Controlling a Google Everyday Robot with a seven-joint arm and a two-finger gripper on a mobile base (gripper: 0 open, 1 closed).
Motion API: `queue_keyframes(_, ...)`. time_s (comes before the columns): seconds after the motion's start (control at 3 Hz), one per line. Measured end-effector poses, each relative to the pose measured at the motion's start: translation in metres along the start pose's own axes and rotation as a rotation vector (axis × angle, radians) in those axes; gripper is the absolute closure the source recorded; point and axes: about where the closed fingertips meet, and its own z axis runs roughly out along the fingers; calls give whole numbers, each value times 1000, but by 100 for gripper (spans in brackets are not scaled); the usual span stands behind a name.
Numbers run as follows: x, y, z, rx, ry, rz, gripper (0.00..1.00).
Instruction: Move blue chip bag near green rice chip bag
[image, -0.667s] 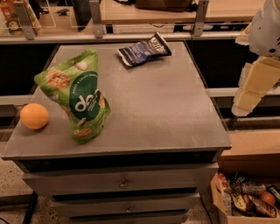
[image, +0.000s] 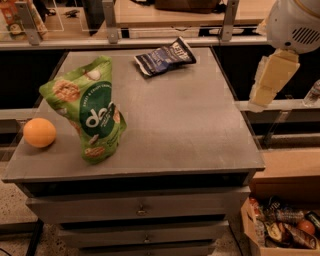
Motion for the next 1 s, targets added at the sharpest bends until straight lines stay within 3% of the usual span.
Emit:
queue_keyframes(0.67, -12, -88, 36, 190, -44, 17, 0)
queue_keyframes(1.0, -12, -88, 36, 190, -44, 17, 0)
